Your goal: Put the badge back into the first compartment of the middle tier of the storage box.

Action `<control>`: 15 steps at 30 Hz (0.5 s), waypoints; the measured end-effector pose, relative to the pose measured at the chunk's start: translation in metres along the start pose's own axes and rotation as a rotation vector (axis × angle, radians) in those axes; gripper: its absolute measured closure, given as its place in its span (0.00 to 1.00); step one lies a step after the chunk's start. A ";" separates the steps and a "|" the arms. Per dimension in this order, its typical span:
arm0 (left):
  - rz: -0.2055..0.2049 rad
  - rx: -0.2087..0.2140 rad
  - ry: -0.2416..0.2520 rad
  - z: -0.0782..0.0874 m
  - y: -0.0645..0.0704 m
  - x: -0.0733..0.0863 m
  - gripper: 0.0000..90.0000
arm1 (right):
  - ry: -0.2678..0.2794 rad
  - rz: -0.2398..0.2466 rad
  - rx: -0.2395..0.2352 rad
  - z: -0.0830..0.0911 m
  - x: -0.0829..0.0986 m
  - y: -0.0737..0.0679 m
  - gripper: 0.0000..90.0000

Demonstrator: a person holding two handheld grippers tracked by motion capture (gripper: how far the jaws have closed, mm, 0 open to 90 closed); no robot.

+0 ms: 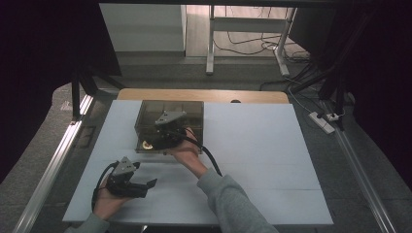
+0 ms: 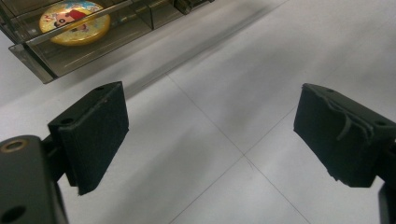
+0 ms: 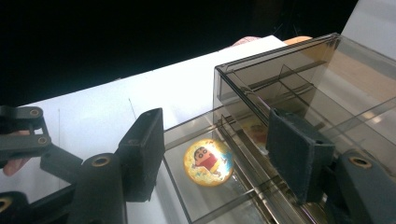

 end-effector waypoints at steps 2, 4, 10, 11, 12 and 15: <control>0.000 0.000 0.000 0.000 0.000 0.000 0.12 | 0.004 0.000 -0.003 0.003 0.000 0.000 0.41; -0.002 -0.001 -0.003 0.000 0.000 0.000 0.12 | 0.007 0.003 -0.004 0.006 0.001 0.000 0.41; -0.003 -0.003 -0.004 -0.001 0.000 0.000 0.12 | 0.014 0.001 -0.006 0.016 0.005 0.001 0.41; -0.003 -0.003 -0.004 -0.001 0.000 0.000 0.12 | 0.012 0.002 -0.004 0.018 0.007 0.002 0.41; -0.002 -0.004 -0.004 0.000 -0.001 0.000 0.12 | 0.012 0.004 -0.004 0.020 0.008 0.002 0.41; 0.001 -0.004 -0.004 -0.001 -0.001 0.000 0.12 | 0.008 0.006 0.002 0.027 0.012 0.004 0.40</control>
Point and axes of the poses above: each handheld gripper's, and its own axes: z roughly backward along the jaws, x roughly out of its underside, y roughly to its right, the point moved 6 cm from there along -z, roughly forward along the jaws, and after that the axes turned 1 degree about -y, right-handed, at the moved point
